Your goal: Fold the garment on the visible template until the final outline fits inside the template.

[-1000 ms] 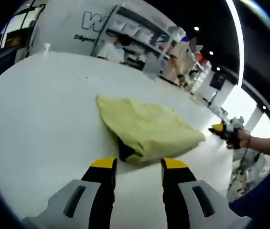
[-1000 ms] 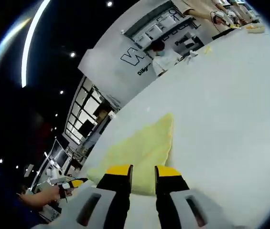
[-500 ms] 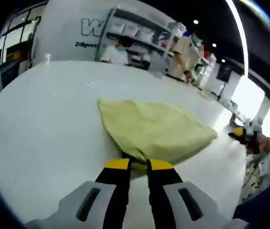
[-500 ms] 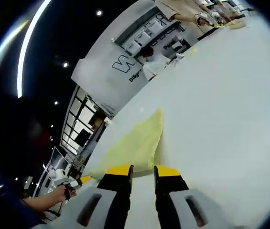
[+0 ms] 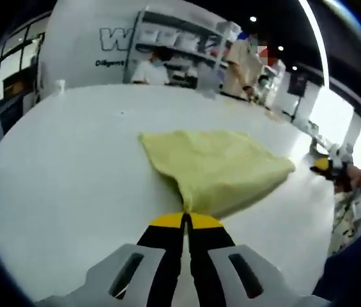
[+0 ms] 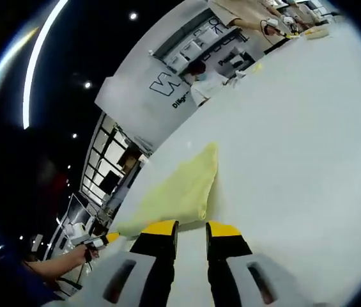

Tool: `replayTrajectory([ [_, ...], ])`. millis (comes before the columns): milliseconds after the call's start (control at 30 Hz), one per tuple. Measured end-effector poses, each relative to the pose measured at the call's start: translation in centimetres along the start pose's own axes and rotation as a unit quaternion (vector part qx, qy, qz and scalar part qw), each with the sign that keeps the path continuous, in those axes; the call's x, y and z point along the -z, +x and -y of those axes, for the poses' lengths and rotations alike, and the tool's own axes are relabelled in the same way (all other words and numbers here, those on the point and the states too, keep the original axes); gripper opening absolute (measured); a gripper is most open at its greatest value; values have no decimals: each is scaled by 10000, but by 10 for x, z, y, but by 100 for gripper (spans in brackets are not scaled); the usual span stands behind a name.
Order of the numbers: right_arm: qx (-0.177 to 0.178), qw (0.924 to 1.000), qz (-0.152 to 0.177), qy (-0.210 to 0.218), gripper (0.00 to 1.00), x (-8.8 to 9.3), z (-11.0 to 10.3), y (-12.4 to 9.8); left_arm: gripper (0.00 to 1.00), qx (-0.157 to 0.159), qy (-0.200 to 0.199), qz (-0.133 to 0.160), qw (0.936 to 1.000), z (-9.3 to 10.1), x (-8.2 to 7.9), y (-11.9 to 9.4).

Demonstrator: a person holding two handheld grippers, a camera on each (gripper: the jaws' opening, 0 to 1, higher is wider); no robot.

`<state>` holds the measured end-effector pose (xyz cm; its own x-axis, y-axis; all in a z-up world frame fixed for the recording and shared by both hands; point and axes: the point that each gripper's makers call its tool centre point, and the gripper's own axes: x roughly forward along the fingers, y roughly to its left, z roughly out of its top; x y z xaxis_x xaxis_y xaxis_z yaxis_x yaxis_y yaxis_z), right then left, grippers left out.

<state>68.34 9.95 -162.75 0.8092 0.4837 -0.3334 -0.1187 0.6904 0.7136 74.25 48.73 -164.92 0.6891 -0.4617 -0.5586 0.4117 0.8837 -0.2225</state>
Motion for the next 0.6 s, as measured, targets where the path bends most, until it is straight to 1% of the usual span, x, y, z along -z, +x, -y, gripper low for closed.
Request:
replayTrajectory([
  [67,4,9999,-71,-121,12,0,0,1,1,18,85,-52,9999,-3,-1,1],
  [167,12,9989,-218,-409,13,4,-4,0,1,101,41,-50,9999,1,-1,0],
  [200,5,9976,-315,-619,15,5,-4,1,2,106,45,-44,9999,2,0,0],
  [267,5,9950,-458,-890,18,7,-6,3,2,147,56,-56,9999,4,2,-2],
  [300,27,9925,-555,-1090,19,8,-6,4,2,159,52,-67,9998,4,3,-2],
  [333,33,9871,-648,-1465,20,7,-2,7,2,157,55,-74,9998,4,5,-2],
  [367,36,9783,-789,-1914,22,8,-2,11,2,160,54,-81,9998,2,6,-1],
  [467,-84,9566,-1120,-2689,24,12,-5,20,1,157,47,-111,9998,2,8,1],
  [500,-161,9459,-1251,-2990,25,15,-8,26,1,149,29,-112,9998,1,8,1],
  [533,-253,9365,-1345,-3230,29,13,-5,34,1,145,8,-114,9998,0,8,1],
  [567,-297,9316,-1392,-3344,32,14,-4,38,1,131,-13,-113,9998,-2,8,2],
  [600,-307,9304,-1418,-3367,36,13,-3,43,1,125,-26,-115,9999,-3,7,2],
])
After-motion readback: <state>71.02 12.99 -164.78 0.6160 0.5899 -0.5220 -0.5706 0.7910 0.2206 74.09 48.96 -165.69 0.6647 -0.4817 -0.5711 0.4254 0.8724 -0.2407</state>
